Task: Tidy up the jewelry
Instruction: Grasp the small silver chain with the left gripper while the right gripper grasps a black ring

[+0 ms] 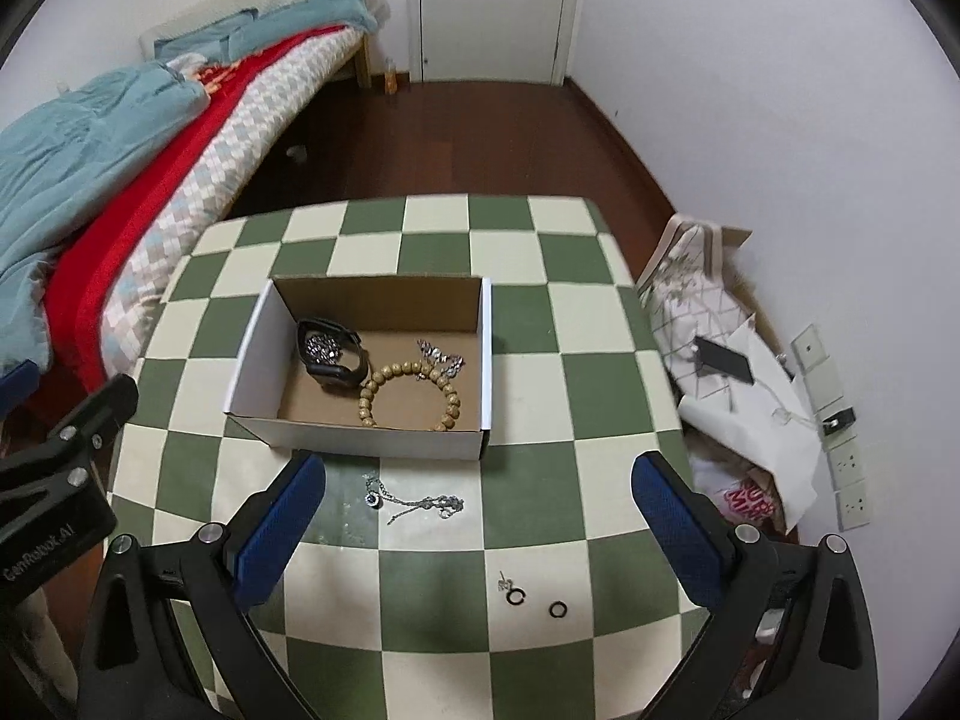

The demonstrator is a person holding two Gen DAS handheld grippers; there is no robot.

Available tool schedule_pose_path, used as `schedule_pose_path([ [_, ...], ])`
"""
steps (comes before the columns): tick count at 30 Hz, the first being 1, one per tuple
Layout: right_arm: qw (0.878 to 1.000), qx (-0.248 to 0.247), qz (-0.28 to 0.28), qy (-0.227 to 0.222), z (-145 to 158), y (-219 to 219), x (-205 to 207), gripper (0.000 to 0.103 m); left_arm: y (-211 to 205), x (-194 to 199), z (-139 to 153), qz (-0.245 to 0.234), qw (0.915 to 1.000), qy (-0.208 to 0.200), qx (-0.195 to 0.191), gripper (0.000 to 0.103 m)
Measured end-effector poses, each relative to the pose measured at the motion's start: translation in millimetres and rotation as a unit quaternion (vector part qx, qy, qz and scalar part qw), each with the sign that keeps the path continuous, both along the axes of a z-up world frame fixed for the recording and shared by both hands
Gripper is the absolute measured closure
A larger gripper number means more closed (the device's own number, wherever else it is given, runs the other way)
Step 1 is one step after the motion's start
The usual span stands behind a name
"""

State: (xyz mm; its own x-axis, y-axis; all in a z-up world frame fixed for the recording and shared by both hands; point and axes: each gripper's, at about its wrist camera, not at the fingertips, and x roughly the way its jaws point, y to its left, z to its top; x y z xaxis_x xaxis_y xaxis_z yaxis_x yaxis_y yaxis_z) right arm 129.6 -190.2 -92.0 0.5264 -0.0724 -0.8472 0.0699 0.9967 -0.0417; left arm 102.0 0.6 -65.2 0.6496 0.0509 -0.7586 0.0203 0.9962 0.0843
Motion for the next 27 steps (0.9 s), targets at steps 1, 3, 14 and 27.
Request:
schedule_pose_path([
  [1, 1.000, -0.001, 0.000, -0.008, 6, 0, -6, 0.000, 0, -5, 5, -0.001, 1.0000, -0.007, 0.000, 0.001],
  [3, 1.000, -0.003, -0.001, -0.021, 16, 0, -15, 0.000, 0, -13, 12, -0.001, 0.9999, -0.015, -0.004, 0.001],
  [14, 0.998, 0.008, -0.004, -0.069, 53, 0, -60, 0.000, 1, -40, 26, 0.022, 0.9982, -0.054, -0.013, 0.001],
  [27, 0.988, 0.106, -0.106, 0.027, -79, -81, -84, 0.041, -20, -26, -77, 0.042, 0.9922, 0.016, 0.116, 0.001],
])
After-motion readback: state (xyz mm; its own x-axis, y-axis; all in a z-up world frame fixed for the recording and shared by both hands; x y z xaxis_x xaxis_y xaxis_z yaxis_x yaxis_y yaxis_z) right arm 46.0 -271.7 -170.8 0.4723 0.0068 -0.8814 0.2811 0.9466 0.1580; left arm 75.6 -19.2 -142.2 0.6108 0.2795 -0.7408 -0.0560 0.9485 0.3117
